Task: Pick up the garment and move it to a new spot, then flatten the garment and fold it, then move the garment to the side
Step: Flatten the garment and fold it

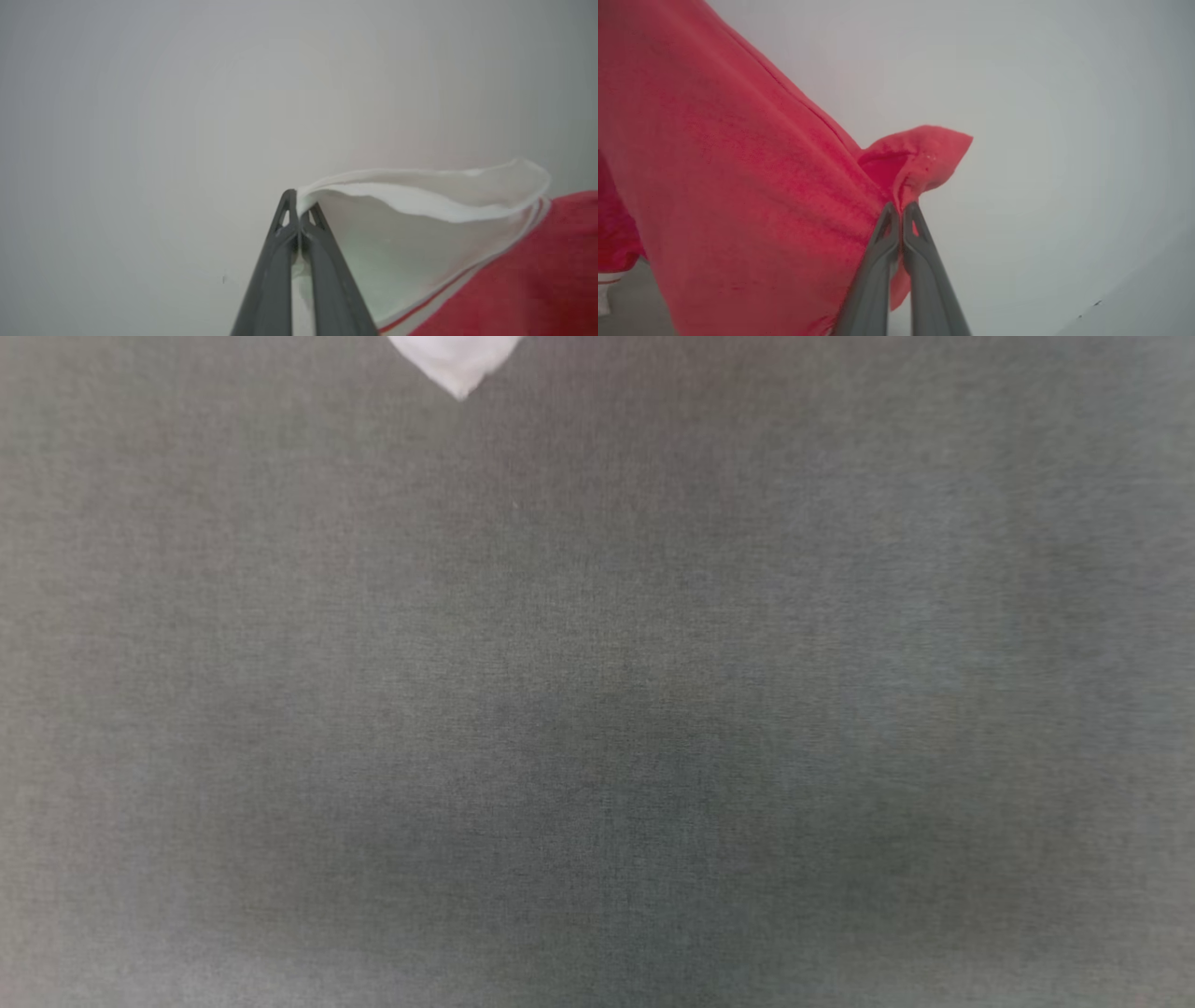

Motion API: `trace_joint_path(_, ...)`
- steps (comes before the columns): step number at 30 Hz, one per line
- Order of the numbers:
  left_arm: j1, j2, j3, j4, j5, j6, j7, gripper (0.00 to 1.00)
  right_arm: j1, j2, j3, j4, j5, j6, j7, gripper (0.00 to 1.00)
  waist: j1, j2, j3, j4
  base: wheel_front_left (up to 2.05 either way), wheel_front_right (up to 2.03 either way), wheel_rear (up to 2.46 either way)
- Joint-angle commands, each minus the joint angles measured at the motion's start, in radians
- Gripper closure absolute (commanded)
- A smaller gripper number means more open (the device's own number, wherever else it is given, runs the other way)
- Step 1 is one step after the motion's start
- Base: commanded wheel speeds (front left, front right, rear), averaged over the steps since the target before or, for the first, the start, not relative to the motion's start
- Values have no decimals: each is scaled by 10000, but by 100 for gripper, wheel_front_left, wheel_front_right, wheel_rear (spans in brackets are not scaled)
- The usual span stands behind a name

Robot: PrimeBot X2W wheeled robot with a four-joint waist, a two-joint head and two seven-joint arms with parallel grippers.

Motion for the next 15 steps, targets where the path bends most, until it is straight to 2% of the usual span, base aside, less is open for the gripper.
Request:
trace_joint_path(1,122,-84,-75,194,4,-112,-146,100,54,93,11,335,-155,-14,-257,100,1,0,237,93,0,0,0)
trace_joint_path(5,1130,-533,-442,833,-459,-513,32,100,552,287,259,1425,-42,-14,-588,100,1,0,9,228,0,0,0)
trace_joint_path(7,1910,-740,-768,945,-871,-603,474,100,894,327,593,1889,176,-14,-623,100,1,0,-241,279,0,0,0)
trace_joint_path(9,2916,-860,-1315,435,-1579,-609,1154,100,1372,319,1011,2224,573,-16,-667,100,1,0,-549,316,0,0,0)
trace_joint_path(15,5255,247,-2400,-1631,-3948,-598,3153,100,2753,-59,2387,1993,2126,-14,-393,100,1,0,-1358,389,0,0,0)
